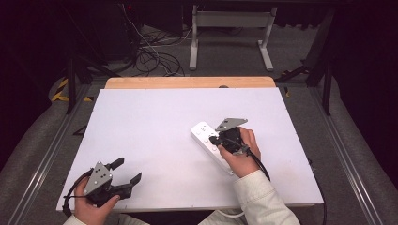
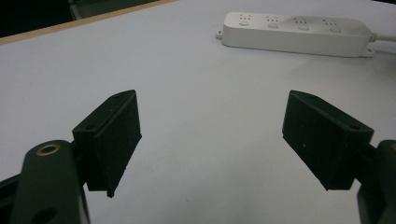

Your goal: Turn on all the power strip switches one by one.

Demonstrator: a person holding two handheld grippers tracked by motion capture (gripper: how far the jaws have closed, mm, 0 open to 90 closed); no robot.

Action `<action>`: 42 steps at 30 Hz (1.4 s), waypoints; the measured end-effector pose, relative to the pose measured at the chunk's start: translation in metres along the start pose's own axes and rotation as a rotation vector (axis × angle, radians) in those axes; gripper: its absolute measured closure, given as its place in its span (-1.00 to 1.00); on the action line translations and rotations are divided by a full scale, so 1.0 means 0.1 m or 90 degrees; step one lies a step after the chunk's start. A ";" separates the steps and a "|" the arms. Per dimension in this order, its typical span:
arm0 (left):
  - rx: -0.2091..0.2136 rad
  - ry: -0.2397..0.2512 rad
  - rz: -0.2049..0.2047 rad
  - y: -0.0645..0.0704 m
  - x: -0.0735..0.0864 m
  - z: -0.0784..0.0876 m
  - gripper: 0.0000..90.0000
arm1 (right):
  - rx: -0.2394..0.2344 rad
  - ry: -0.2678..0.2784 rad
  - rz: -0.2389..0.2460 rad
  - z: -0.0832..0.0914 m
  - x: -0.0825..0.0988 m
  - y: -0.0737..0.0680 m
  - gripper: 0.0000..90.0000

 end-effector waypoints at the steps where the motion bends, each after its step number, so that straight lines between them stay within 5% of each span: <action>1: 0.000 0.000 0.000 0.00 0.00 0.00 -0.56 | 0.000 0.003 0.001 0.01 -0.01 0.01 1.00; 8: -0.001 -0.001 0.003 0.00 0.00 0.00 -0.56 | -0.007 0.010 -0.001 -0.03 -0.07 0.01 1.00; 24: -0.001 0.001 0.006 -0.01 0.00 0.00 -0.56 | 0.007 -0.067 -0.012 -0.46 -0.11 0.10 1.00; 42: 0.001 0.001 0.007 0.00 0.00 0.00 -0.56 | 0.006 -0.095 -0.025 -0.55 -0.05 0.12 1.00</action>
Point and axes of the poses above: each handheld gripper's, and its own axes: z roughly backward along the jaws, x roughly out of its underside, y roughly to its right, the point moved 8 cm from there along -z, roughly forward along the jaws, and after that the axes turned 12 degrees about -z, right-handed, at the moved point
